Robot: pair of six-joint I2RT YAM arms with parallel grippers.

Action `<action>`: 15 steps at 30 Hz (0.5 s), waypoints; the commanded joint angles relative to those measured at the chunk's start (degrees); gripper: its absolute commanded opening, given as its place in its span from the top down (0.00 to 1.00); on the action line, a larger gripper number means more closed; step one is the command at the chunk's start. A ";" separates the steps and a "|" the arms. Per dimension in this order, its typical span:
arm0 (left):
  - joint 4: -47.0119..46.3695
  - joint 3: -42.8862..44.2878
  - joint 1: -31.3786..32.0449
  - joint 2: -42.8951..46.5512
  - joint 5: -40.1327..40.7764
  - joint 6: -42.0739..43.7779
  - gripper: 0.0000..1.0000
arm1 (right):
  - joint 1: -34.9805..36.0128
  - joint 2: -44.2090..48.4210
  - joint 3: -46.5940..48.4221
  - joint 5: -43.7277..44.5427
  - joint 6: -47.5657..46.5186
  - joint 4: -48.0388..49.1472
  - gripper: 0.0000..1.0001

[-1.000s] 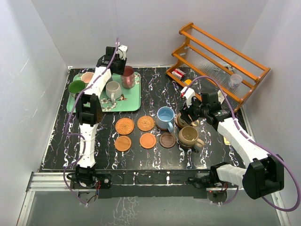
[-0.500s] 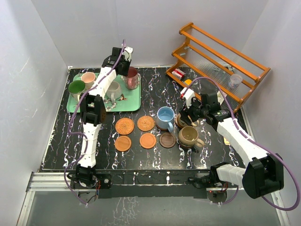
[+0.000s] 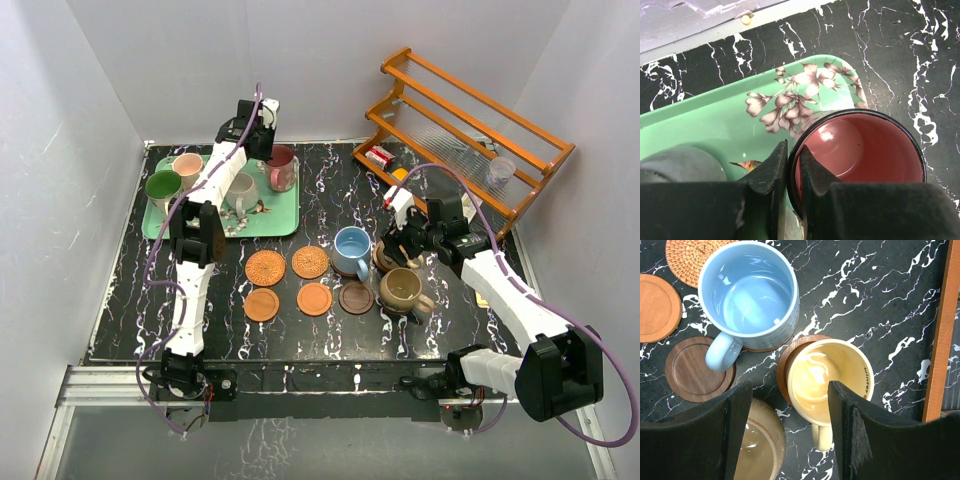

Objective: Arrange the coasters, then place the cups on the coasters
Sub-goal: Pick up the cup from the tray.

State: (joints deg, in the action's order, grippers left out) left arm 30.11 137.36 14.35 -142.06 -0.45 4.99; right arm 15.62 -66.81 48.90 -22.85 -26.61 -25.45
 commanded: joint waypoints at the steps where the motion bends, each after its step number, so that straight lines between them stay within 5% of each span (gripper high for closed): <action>1: -0.32 -1.06 -0.10 8.96 0.34 -4.03 1.00 | -0.24 0.84 0.96 -0.43 1.21 3.46 0.39; 15: -3.89 -18.35 0.23 29.69 -4.60 -13.57 1.00 | 1.11 -6.13 19.03 -3.04 12.70 7.55 0.39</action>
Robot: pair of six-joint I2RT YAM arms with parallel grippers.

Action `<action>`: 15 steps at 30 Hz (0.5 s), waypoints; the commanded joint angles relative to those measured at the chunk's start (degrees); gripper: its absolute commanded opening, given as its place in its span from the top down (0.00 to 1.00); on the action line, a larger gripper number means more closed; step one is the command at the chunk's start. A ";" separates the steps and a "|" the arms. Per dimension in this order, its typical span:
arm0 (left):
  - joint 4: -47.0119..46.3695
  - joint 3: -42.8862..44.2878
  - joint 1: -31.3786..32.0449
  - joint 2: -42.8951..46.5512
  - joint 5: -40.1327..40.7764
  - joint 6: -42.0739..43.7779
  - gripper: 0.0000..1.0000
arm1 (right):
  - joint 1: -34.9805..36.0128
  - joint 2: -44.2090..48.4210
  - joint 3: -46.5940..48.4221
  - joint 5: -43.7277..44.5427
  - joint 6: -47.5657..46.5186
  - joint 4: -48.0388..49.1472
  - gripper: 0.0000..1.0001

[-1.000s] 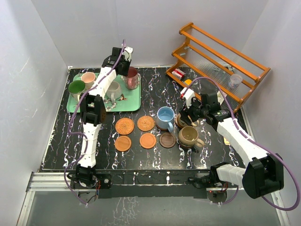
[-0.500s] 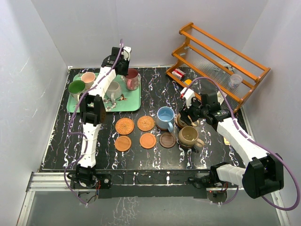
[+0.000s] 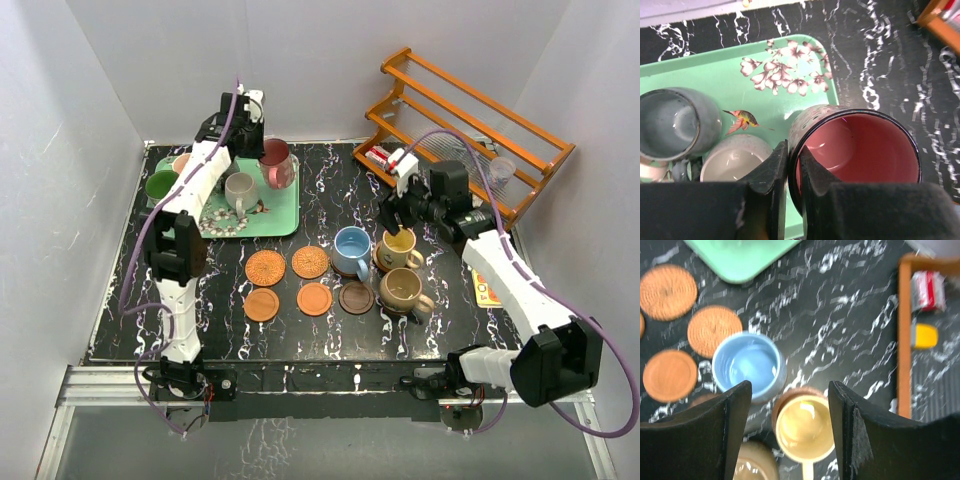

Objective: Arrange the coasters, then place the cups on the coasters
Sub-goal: Pick up the cup from the tray.

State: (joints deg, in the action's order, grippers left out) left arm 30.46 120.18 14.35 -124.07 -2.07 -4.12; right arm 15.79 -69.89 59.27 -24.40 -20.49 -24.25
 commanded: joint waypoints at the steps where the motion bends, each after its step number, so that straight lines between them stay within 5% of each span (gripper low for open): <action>1: -4.29 -2.12 0.46 12.85 -3.09 -4.54 1.00 | 1.25 -4.33 10.96 -1.36 8.52 6.98 0.39; 15: -9.94 -14.79 8.66 25.88 0.84 -4.07 1.00 | 7.84 -25.65 40.08 2.54 26.92 5.39 0.37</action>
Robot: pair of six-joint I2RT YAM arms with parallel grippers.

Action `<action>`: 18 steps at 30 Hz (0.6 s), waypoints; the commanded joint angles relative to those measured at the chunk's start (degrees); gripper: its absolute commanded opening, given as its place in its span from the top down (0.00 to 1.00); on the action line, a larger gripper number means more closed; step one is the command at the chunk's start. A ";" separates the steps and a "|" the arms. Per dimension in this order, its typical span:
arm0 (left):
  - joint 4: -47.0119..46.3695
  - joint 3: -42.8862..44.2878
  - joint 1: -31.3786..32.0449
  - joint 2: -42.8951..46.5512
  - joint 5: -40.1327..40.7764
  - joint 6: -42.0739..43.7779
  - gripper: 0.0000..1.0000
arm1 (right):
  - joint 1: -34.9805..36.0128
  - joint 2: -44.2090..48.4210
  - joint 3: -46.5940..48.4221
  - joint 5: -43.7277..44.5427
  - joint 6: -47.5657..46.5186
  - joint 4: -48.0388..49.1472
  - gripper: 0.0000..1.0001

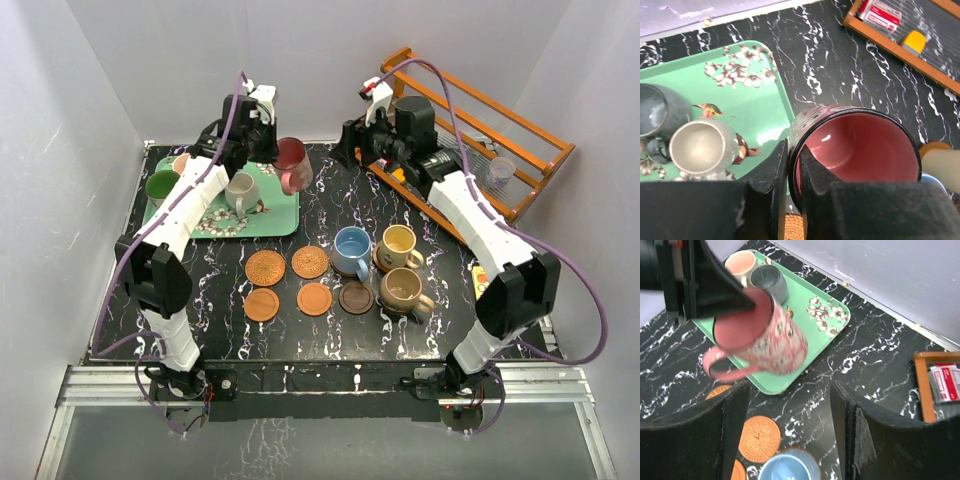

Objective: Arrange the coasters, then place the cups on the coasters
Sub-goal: Pick up the cup from the tray.

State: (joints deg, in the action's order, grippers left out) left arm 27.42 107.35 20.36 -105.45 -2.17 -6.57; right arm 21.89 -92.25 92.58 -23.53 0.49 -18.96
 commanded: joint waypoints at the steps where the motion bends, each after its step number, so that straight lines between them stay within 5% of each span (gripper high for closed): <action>1: -7.58 -2.69 3.73 7.72 1.86 -1.47 1.00 | 2.37 -4.27 7.91 1.83 6.46 -0.49 0.37; 9: -10.06 -4.63 11.70 7.92 13.42 0.10 1.00 | 4.77 -7.16 10.60 6.97 8.16 -3.42 0.35; 18: -11.25 -5.29 14.03 7.88 17.39 -0.48 1.00 | 5.10 -6.71 5.42 16.07 8.98 -3.37 0.48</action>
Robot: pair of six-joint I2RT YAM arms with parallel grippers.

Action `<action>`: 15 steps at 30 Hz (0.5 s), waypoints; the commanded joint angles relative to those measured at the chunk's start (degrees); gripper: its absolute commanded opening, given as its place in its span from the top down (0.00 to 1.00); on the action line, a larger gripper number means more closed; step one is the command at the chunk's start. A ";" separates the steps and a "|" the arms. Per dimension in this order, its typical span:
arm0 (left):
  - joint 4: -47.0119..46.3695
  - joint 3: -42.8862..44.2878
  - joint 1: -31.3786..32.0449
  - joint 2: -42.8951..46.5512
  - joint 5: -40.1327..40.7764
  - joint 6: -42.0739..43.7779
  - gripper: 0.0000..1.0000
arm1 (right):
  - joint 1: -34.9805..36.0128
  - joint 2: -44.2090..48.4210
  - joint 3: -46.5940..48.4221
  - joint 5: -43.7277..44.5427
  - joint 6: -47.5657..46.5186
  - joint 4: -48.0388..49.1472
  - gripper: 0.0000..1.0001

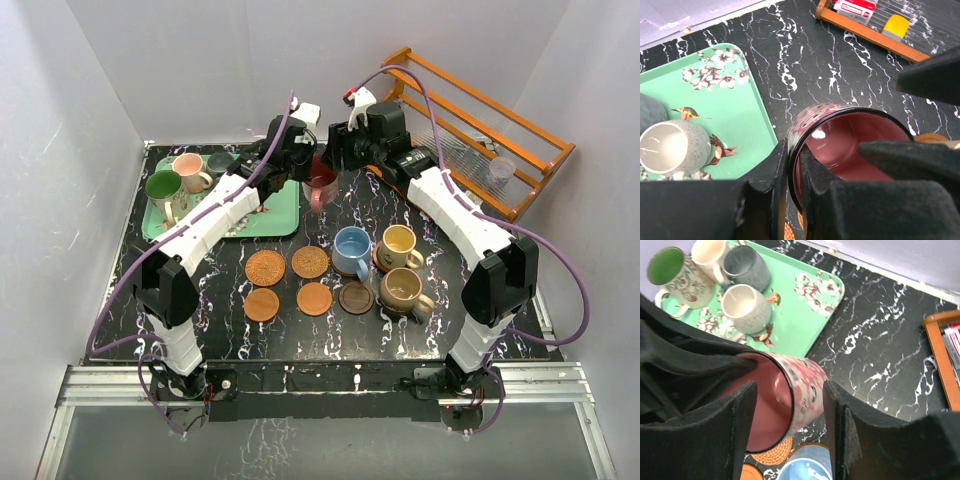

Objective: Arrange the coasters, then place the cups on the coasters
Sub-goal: Pick up the cup from the tray.

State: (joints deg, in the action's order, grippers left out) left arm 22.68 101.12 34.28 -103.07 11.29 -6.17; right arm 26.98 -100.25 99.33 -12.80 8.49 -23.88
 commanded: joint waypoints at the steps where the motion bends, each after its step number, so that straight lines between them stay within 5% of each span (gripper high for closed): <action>1: -6.57 0.92 0.30 5.48 4.18 -0.94 1.00 | 0.07 1.24 -1.55 5.73 0.98 1.46 0.50; 15: -10.01 -2.10 3.22 5.96 9.80 0.27 1.00 | 0.80 -3.63 0.22 6.44 2.04 -0.26 0.63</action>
State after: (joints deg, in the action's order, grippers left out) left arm 20.32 98.63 36.10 -102.91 17.39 -5.96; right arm 27.29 -103.00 96.95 -8.32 9.65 -25.43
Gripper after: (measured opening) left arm 0.096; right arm 0.382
